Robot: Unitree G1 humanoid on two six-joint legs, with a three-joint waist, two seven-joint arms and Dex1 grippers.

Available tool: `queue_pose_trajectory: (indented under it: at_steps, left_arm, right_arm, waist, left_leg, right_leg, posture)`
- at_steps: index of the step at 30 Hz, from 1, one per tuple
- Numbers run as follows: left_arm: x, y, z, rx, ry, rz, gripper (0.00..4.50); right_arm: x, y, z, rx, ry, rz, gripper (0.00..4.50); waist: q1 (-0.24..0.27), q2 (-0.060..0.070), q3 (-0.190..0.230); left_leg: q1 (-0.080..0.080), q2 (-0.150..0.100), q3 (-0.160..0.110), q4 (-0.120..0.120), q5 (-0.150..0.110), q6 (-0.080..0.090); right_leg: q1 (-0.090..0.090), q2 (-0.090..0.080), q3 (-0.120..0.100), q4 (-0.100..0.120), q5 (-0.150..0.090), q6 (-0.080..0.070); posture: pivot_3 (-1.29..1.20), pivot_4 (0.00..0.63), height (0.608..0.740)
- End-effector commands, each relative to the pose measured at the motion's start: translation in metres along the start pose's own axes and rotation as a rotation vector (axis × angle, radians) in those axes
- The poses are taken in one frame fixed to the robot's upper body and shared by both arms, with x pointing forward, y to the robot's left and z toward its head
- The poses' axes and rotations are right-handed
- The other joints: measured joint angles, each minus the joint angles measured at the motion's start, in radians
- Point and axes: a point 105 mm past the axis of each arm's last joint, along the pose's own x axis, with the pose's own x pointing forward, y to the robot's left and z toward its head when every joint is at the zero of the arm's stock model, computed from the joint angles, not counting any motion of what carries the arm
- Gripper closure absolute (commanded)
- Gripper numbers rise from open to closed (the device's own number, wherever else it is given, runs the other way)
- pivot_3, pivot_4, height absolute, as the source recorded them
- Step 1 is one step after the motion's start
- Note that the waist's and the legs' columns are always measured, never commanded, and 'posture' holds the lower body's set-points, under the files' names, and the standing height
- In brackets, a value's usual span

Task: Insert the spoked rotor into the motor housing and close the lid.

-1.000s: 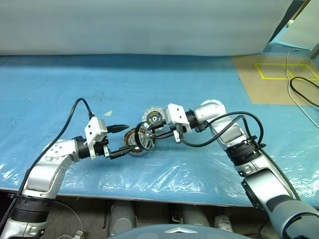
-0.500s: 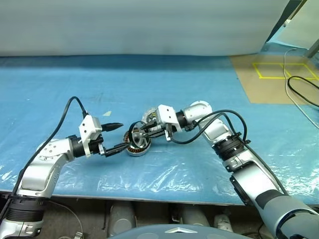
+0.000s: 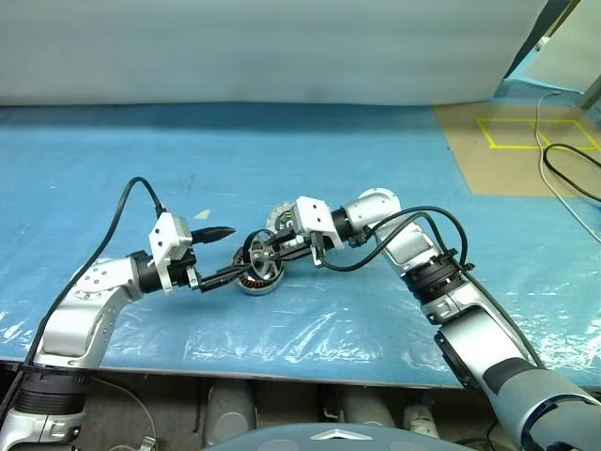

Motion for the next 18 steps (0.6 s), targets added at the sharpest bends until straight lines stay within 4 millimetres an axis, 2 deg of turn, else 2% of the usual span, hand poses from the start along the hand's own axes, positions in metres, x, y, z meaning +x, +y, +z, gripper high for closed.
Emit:
queue_pose_trajectory:
  at_steps: [1, 6, 12, 18]
  left_arm:
    - [-0.017, -0.006, 0.004, 0.040, 0.012, -0.011, 0.36]
    - [-0.033, -0.014, -0.006, 0.030, 0.052, -0.010, 0.36]
    - [-0.042, -0.016, -0.008, 0.041, 0.020, 0.038, 0.36]
    - [-0.048, -0.029, -0.022, 0.036, 0.019, 0.089, 0.36]
  right_arm:
    - [-0.004, -0.003, 0.016, -0.031, -0.051, -0.003, 3.77]
    - [-0.004, -0.003, 0.018, -0.032, -0.052, 0.008, 3.77]
    - [-0.006, -0.001, 0.019, -0.037, -0.050, 0.044, 3.77]
    - [-0.005, 0.003, 0.010, -0.018, -0.032, 0.077, 3.77]
  waist:
    - [-0.005, 0.000, 0.000]
    - [0.000, 0.000, 0.000]
    - [0.002, 0.000, 0.000]
    - [-0.001, 0.000, 0.000]
  left_leg:
    - [0.000, 0.000, 0.000, 0.000, 0.000, 0.000]
    - [0.000, 0.001, 0.000, -0.001, 0.000, 0.001]
    - [0.000, 0.000, 0.000, 0.000, -0.001, 0.002]
    - [0.000, 0.001, 0.000, -0.001, -0.002, 0.003]
  right_leg:
    - [0.000, 0.000, 0.000, 0.000, 0.000, 0.000]
    - [-0.001, 0.000, 0.000, 0.000, 0.000, 0.000]
    - [0.000, 0.000, 0.000, 0.000, 0.000, 0.000]
    - [-0.001, 0.000, 0.000, -0.001, 0.000, 0.000]
  posture:
    - [0.00, 0.150, 0.740]
    - [0.00, 0.150, 0.740]
    - [0.00, 0.150, 0.740]
    - [0.00, 0.150, 0.740]
